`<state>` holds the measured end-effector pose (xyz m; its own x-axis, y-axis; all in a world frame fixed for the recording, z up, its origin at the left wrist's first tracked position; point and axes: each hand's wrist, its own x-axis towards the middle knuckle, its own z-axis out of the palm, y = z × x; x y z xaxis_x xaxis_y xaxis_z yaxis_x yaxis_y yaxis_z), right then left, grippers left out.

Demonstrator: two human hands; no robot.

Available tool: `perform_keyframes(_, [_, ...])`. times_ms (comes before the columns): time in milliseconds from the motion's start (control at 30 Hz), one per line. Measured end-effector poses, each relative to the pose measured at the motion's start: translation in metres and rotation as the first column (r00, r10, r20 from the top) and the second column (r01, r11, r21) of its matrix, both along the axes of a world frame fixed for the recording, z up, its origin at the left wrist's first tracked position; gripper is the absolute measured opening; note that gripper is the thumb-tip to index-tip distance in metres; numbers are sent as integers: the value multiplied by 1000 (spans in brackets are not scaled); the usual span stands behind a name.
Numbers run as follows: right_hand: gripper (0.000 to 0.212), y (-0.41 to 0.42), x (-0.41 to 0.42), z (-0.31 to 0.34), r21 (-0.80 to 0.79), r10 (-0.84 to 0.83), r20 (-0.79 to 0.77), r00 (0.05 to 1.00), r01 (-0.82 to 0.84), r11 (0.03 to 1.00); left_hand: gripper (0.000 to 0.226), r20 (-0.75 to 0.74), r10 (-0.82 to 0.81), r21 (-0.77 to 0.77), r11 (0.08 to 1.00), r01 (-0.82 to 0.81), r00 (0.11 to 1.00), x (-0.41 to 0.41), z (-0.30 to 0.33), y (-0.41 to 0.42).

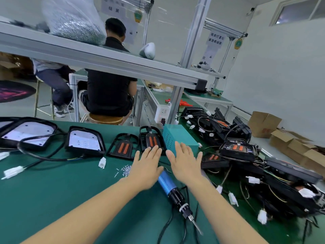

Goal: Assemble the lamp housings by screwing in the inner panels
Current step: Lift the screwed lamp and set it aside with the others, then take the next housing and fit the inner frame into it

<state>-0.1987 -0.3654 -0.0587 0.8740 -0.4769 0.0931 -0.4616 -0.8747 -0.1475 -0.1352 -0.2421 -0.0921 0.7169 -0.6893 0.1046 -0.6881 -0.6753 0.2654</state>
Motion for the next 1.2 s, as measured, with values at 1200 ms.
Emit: perform_keyframes(1200, [50,206,69,-74,13,456,72,887,-458,889,57,-3,475,-1,880,-475,880,6,-66,219])
